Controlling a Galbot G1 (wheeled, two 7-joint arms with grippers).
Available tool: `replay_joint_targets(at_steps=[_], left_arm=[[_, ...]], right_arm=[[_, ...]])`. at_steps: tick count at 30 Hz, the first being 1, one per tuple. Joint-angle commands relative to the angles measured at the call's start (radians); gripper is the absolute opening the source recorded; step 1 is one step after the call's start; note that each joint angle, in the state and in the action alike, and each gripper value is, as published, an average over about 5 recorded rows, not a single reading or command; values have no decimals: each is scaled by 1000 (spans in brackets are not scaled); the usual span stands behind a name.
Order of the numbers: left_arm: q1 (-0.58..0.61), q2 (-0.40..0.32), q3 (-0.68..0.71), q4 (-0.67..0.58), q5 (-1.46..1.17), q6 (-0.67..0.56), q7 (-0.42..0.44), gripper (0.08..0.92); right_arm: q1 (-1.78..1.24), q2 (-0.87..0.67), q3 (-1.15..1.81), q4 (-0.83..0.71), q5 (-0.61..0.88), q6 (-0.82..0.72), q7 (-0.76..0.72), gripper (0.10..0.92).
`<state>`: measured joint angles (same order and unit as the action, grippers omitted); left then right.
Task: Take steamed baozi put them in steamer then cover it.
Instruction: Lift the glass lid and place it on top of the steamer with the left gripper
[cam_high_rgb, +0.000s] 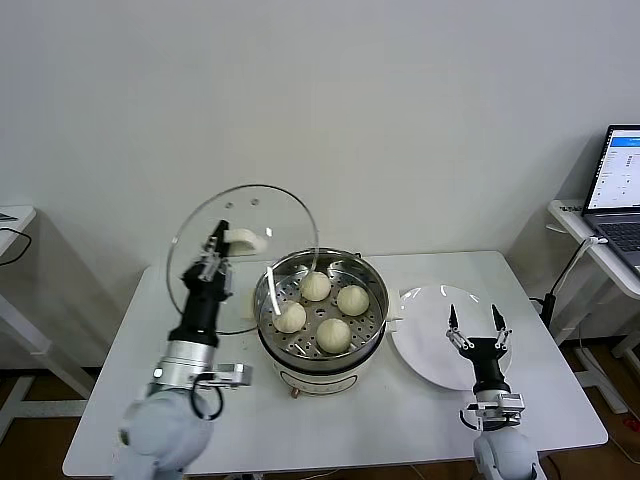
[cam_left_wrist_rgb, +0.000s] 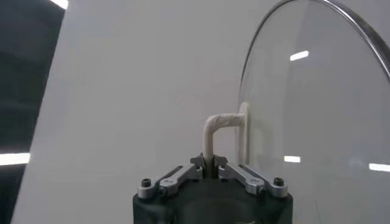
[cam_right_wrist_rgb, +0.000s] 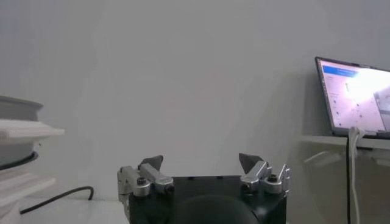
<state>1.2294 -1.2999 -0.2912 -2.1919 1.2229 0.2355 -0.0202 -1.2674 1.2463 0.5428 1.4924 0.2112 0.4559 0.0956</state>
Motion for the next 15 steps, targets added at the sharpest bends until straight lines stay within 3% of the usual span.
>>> replay_joint_targets(at_steps=[1,15], left_arm=[[-71,-96,286,78,121,168,133,194],[-196,-145,360,212,303,247,334,194]], right_arm=[[3,4,1,-18,-1,2,-1,823],[9,29,2,-64,-17,22,-2,823]])
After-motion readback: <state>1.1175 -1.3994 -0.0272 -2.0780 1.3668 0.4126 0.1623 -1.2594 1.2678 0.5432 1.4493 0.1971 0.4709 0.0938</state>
